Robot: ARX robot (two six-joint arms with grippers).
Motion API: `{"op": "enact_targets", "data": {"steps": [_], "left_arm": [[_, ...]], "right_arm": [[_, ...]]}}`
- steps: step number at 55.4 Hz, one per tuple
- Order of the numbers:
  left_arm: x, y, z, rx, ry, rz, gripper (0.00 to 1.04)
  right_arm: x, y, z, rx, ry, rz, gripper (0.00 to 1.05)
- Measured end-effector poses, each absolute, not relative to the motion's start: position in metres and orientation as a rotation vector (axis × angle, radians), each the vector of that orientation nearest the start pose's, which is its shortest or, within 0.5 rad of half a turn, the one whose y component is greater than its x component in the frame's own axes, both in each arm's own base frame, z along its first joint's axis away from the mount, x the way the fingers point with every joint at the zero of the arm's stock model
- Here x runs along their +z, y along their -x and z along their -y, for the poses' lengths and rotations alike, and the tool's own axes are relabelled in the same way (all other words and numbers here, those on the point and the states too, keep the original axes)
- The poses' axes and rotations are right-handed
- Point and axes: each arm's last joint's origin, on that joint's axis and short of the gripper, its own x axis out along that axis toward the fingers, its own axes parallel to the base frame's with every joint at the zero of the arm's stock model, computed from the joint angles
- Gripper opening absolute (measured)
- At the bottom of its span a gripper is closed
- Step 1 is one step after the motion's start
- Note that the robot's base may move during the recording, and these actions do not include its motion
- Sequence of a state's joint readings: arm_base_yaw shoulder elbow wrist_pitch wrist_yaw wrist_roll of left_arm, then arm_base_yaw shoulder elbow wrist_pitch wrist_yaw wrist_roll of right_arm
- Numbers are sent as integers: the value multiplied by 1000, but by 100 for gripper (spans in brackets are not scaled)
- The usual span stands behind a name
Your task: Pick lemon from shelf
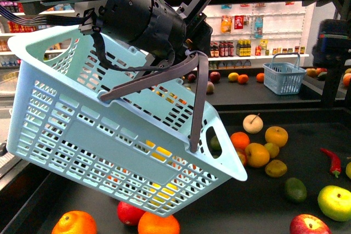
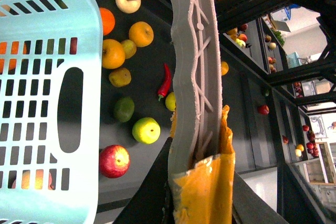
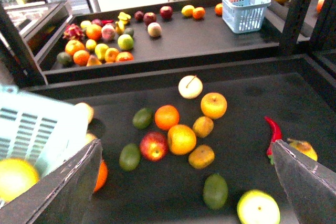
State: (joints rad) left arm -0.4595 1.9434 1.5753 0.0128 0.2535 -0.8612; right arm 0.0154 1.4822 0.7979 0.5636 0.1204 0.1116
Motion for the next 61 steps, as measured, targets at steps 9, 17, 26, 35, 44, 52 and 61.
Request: {"op": "enact_targets", "data": {"steps": [9, 17, 26, 35, 44, 52, 61], "left_arm": [[284, -406, 209, -500, 778, -638, 12], [284, -406, 209, -499, 777, -637, 12], [284, -406, 209, -501, 778, -638, 12], [284, -406, 209, -501, 778, -638, 12], [284, -406, 209, -500, 777, -638, 12], [284, -406, 208, -495, 779, -636, 12], [284, -406, 208, -500, 779, -638, 12]], "right_arm": [[237, -246, -20, -130, -88, -129, 97], [235, -197, -28, -181, -80, -111, 97], [222, -155, -26, -5, -38, -25, 76], [194, -125, -20, 1, -10, -32, 49], [177, -106, -15, 5, 0, -38, 21], [168, -98, -4, 32, -3, 4, 3], [168, -97, -1, 4, -3, 9, 3]]}}
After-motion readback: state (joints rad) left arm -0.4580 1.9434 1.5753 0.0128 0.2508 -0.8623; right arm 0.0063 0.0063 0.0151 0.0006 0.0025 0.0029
